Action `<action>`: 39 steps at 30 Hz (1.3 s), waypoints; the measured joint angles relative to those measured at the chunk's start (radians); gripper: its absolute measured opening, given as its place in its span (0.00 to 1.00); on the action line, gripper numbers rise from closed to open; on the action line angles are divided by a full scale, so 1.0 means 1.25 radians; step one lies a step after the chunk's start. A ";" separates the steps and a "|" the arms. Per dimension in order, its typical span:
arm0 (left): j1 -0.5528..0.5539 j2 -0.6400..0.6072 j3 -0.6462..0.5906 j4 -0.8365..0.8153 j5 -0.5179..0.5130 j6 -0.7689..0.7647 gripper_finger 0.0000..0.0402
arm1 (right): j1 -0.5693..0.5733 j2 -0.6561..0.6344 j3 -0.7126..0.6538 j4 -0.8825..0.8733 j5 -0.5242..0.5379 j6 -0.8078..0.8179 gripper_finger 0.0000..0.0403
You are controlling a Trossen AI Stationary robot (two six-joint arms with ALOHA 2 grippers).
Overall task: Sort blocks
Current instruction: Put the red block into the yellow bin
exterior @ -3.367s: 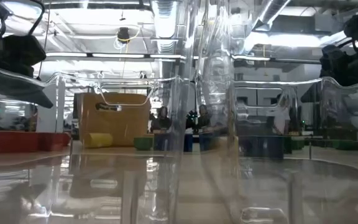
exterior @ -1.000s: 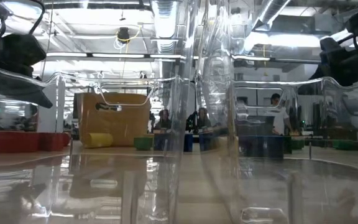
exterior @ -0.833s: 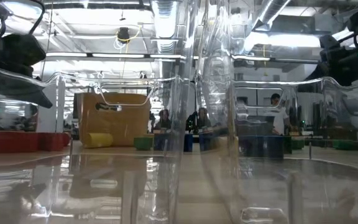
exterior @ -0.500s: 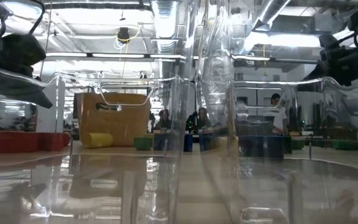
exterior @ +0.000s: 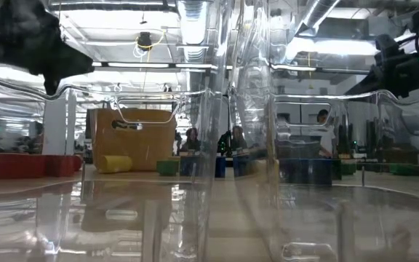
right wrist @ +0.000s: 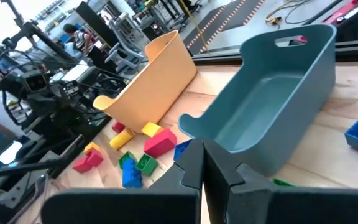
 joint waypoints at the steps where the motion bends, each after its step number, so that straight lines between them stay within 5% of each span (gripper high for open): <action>1: 0.000 0.000 0.000 0.008 0.000 -0.001 0.18 | 0.000 0.000 0.000 0.000 -0.004 -0.009 0.07; 12: 0.001 0.006 0.002 -0.050 -0.098 0.000 0.18 | 0.084 0.013 0.001 0.145 -0.006 -0.147 0.07; 25: 0.001 0.005 0.004 -0.079 -0.114 0.139 0.18 | 0.198 0.224 0.001 0.300 0.085 -0.231 0.07; 31: 0.001 0.007 0.014 -0.141 -0.093 0.111 0.18 | 0.199 0.290 0.001 0.354 0.085 -0.222 0.07; 39: 0.001 0.234 0.111 -0.166 -0.049 0.018 0.18 | 0.219 0.375 0.001 0.432 0.118 -0.262 0.11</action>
